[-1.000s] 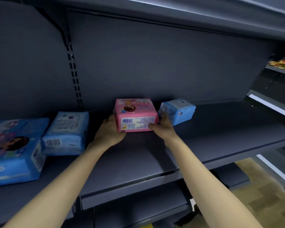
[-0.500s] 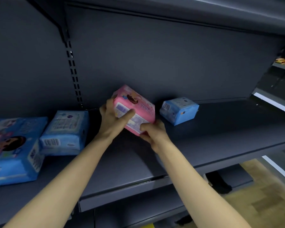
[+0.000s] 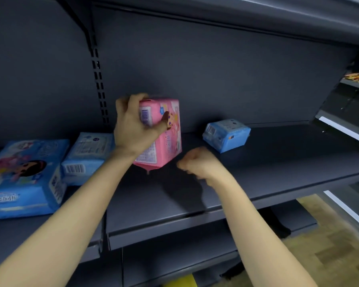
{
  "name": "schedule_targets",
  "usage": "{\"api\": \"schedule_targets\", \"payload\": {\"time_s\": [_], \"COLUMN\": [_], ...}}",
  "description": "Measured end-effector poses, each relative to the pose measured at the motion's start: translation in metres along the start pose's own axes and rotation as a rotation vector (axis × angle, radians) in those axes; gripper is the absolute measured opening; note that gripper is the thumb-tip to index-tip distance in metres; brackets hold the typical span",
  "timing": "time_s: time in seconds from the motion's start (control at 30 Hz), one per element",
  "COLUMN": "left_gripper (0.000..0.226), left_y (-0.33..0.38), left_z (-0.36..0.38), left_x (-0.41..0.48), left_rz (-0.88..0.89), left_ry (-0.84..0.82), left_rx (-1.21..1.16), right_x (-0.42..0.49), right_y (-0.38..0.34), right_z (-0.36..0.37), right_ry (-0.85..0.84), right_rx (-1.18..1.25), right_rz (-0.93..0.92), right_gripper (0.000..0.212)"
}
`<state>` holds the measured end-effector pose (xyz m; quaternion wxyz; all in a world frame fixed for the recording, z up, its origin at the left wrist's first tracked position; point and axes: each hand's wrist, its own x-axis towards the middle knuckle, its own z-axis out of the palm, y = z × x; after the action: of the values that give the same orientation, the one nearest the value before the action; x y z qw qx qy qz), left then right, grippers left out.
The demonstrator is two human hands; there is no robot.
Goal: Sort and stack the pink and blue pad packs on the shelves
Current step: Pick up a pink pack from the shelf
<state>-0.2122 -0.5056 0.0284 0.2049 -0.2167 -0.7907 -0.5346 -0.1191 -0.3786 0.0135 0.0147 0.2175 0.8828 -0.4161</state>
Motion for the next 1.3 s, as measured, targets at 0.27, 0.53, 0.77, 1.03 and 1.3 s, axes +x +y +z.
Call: {"api": "schedule_targets", "payload": {"time_s": [0.27, 0.53, 0.77, 1.03, 1.3], "left_gripper": [0.089, 0.098, 0.103, 0.118, 0.084], "left_y": [0.023, 0.023, 0.010, -0.015, -0.035], "left_z": [-0.014, 0.002, -0.029, -0.040, -0.037], "left_x": [-0.001, -0.014, -0.030, -0.087, -0.101], "left_rz": [0.146, 0.210, 0.199, -0.188, -0.329], "left_ry": [-0.681, -0.943, -0.764, -0.243, -0.248], "left_rx": [0.273, 0.285, 0.408, 0.141, -0.073], "right_x": [0.001, -0.006, -0.009, -0.008, -0.008], "right_y": [0.010, 0.006, 0.007, 0.010, 0.009], "right_z": [-0.012, -0.007, -0.005, 0.000, 0.017], "right_ry": [0.444, 0.468, 0.312, 0.014, 0.159], "right_rx": [0.443, 0.439, 0.261, -0.159, -0.149], "right_rz": [-0.197, -0.332, -0.431, -0.459, -0.475], "right_gripper": [0.016, 0.031, 0.040, 0.074, 0.080]}}
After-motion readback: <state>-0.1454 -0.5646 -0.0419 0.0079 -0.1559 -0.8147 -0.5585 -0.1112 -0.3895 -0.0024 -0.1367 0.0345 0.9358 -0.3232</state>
